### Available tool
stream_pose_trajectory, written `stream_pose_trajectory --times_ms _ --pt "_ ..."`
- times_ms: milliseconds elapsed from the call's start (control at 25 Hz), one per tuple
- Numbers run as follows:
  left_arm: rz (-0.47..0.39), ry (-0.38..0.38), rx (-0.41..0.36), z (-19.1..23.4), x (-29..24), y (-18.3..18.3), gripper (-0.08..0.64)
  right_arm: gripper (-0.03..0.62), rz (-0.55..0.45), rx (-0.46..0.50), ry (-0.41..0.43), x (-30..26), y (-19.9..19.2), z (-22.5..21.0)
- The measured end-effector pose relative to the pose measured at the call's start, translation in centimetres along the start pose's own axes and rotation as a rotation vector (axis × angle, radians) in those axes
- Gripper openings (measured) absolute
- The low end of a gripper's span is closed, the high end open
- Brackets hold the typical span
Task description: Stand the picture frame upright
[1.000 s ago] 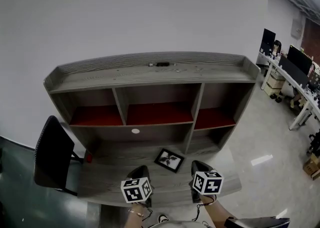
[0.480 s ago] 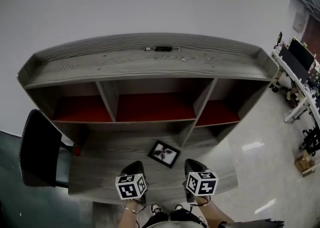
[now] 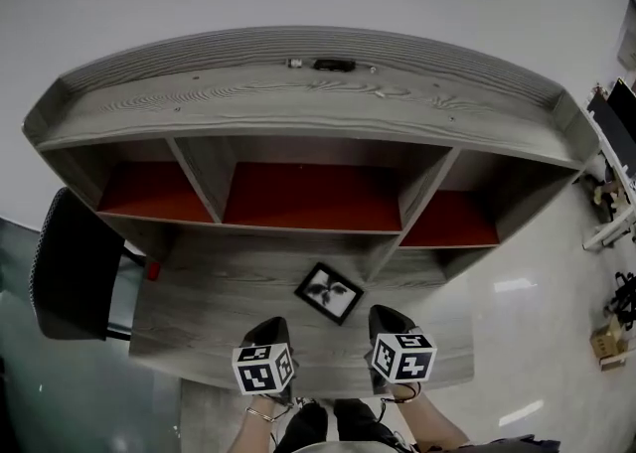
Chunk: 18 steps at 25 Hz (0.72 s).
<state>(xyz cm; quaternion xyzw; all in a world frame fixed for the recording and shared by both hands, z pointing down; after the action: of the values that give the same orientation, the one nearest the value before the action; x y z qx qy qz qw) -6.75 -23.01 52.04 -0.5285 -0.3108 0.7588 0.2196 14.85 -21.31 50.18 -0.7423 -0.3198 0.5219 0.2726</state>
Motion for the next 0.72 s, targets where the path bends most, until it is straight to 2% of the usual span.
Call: stream_pose_trajectory --times_ms 720 --pt "0.108 0.019 0.097 -2.0 -4.7 -7.3 0.012 0.032 0.133 -0.003 0.046 -4.5 -6.3 -4.1"
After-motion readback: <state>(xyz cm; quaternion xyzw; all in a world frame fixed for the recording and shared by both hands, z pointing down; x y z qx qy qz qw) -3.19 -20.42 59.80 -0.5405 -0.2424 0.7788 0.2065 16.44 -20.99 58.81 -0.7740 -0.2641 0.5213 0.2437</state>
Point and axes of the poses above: the fingertips, and each gripper's own axes: x backward along the fingers, z to its left, y out of its top, the point moved 2 cm from there along x, backward along the fingers, and after that the axes turned 3 degrees about y, right-handed, at the moved point
